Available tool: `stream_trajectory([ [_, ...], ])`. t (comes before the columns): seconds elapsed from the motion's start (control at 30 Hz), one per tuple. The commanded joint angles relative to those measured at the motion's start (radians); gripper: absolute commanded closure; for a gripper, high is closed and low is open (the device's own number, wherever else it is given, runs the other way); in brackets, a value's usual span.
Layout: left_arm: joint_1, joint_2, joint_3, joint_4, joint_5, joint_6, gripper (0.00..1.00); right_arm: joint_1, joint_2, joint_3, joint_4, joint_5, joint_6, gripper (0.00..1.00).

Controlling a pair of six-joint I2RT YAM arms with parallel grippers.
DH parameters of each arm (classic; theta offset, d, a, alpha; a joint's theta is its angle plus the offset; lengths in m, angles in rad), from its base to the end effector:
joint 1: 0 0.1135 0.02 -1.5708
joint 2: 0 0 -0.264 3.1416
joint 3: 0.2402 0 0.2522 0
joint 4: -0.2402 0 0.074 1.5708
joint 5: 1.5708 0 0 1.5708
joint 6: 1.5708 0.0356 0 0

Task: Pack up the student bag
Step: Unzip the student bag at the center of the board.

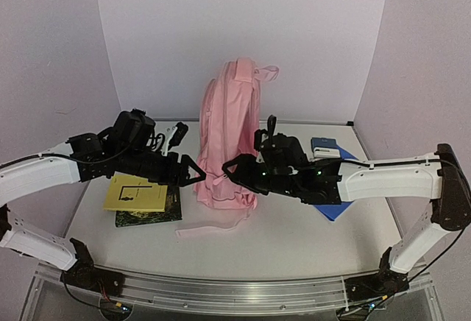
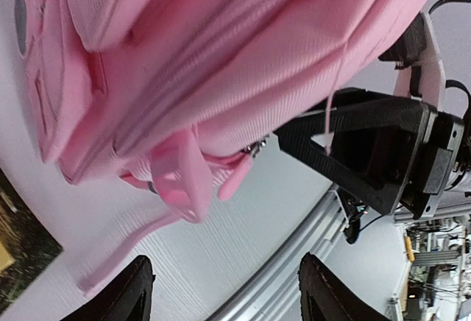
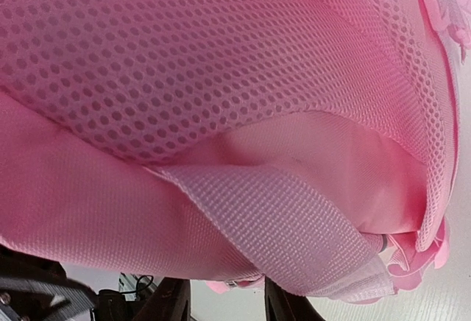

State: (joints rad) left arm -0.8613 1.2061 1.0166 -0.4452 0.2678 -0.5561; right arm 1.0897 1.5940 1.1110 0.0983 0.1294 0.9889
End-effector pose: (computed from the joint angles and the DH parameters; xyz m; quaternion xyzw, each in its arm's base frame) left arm 0.1655 -0.2072 0.3087 0.1940 0.8650 -0.3815 0.2619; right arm 0.1763 0.3279 0.2758 -0.0056 0.8283 0.4536 0.3289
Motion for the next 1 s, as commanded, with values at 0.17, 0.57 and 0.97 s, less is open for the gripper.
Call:
stream_trajectory([
  [0.17, -0.089, 0.008, -0.149, 0.288, 0.063, -0.249, 0.37, 0.001, -0.04, 0.045, 0.014, 0.078, -0.197, 0.47],
  [0.57, -0.09, 0.114, -0.141, 0.441, -0.035, -0.29, 0.5, 0.002, -0.06, 0.077, 0.005, 0.098, -0.271, 0.49],
  [0.97, -0.09, 0.181, -0.101, 0.499, -0.072, -0.29, 0.58, 0.002, -0.055, 0.098, 0.003, 0.107, -0.304, 0.52],
])
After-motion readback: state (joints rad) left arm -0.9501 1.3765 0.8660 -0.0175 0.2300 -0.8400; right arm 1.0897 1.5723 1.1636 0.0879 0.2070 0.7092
